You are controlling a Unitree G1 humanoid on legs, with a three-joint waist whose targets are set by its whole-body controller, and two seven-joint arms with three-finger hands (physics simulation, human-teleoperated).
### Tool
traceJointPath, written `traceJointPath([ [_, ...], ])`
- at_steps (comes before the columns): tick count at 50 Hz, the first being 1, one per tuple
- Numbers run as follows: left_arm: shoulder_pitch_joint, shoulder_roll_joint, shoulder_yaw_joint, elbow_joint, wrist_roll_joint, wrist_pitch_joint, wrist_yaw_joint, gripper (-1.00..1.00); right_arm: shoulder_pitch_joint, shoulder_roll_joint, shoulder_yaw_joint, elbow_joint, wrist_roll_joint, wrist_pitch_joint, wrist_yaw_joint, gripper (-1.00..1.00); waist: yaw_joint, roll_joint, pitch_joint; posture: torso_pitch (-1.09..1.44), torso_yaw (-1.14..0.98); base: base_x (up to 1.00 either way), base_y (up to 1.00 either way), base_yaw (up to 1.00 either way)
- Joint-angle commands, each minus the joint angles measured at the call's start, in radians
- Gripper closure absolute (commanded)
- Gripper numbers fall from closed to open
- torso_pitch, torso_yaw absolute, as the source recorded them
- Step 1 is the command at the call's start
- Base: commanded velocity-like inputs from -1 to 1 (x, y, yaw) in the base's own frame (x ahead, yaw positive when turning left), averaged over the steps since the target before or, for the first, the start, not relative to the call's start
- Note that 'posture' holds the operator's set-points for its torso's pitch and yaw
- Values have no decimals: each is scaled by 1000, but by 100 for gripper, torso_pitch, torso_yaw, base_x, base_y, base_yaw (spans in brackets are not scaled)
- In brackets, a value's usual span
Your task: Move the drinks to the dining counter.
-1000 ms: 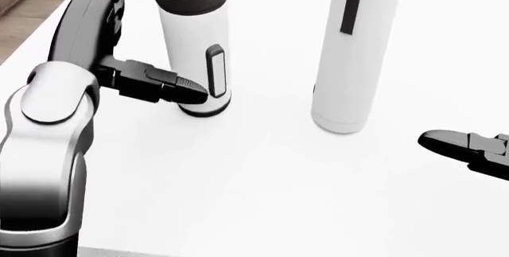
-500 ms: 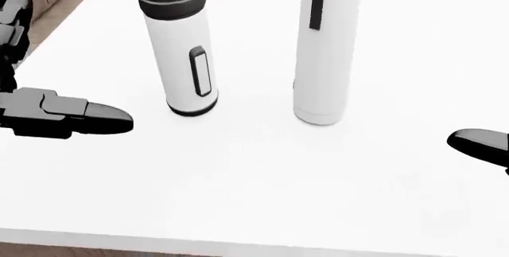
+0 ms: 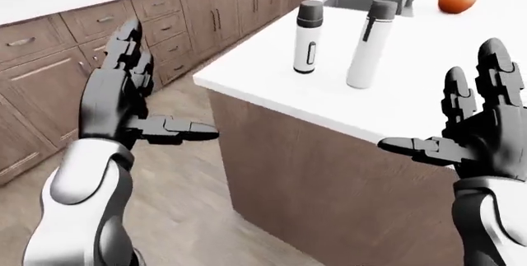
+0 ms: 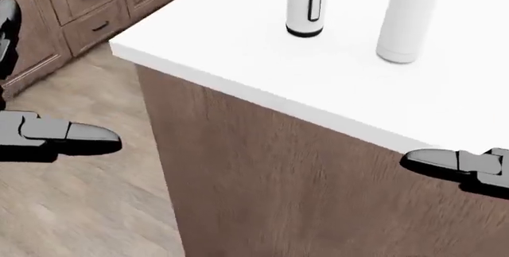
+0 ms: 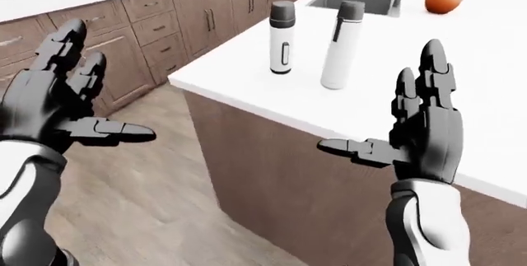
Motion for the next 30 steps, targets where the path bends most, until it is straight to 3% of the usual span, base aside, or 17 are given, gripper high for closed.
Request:
traceJointPath([
  [1, -27, -2, 8, -21, -37, -47, 25, -100, -23, -5, 10, -15, -33, -46, 18, -100, -2, -11, -6, 0, 0, 0, 0, 100],
  [7, 17, -1, 10, 16, -86, -107, 86, -100, -20, 3, 8, -27, -53, -38, 47, -100, 0, -101, 16, 0, 0, 0, 0, 100],
  [8, 24, -4, 6, 20, -93, -119, 90, -100, -21, 0, 5, -28, -57, -34, 52, -100, -1, -133, 6, 0, 0, 0, 0, 100],
  [9, 26, -3, 5, 20, -96, -123, 94, -100, -25, -1, 2, -35, -56, -24, 53, -100, -1, -139, 0, 0, 0, 0, 0, 100],
  [10, 34, -4, -1, 27, -95, -135, 99, -100, -28, -2, -1, -34, -56, -24, 56, -100, -7, -118, 26, 0, 0, 0, 0, 100],
  [12, 34, -4, 3, 18, -114, -100, 111, -100, -26, 0, 9, -23, -68, -39, 65, -100, 2, -113, 17, 0, 0, 0, 0, 100],
  [13, 29, -4, 9, 16, -122, -93, 115, -100, -24, 2, 13, -19, -73, -44, 69, -100, 1, -99, 10, 0, 0, 0, 0, 100],
  [18, 45, -9, -4, -4, -137, -99, 123, -100, -32, 0, 18, -15, -91, -43, 80, -100, -17, -24, 14, 0, 0, 0, 0, 100],
  [20, 42, -8, 0, -19, -148, -91, 122, -100, -36, 0, 16, -16, -93, -39, 83, -100, -21, 21, 2, 0, 0, 1, 0, 100],
  [21, 38, -6, 5, -26, -157, -89, 119, -100, -33, 2, 20, -13, -97, -43, 85, -100, -16, 64, -18, 0, 0, 2, 0, 100],
  [22, 33, -4, 13, -28, -165, -86, 121, -100, -28, 4, 24, -9, -103, -52, 89, -100, -14, 65, -36, 0, 0, 9, 0, 100],
  [23, 31, -3, 19, -35, -172, -79, 124, -100, -27, 5, 25, -6, -106, -54, 92, -100, 1, 37, -8, 0, 0, 14, 0, 100],
  [26, 40, -3, 16, -45, -185, -84, 131, -100, -31, -1, 25, -12, -115, -43, 100, -100, 16, -14, -8, 0, 0, 18, 0, 100],
  [28, 44, -7, 18, -68, -211, -80, 130, -100, -27, 5, 20, -12, -111, -44, 106, -100, 13, -50, 20, 0, 0, 31, 0, 100],
  [30, 39, -4, 20, -74, -221, -72, 137, -100, -24, 6, 23, -14, -117, -43, 110, -100, 6, -83, 31, 0, 0, 32, 0, 100],
])
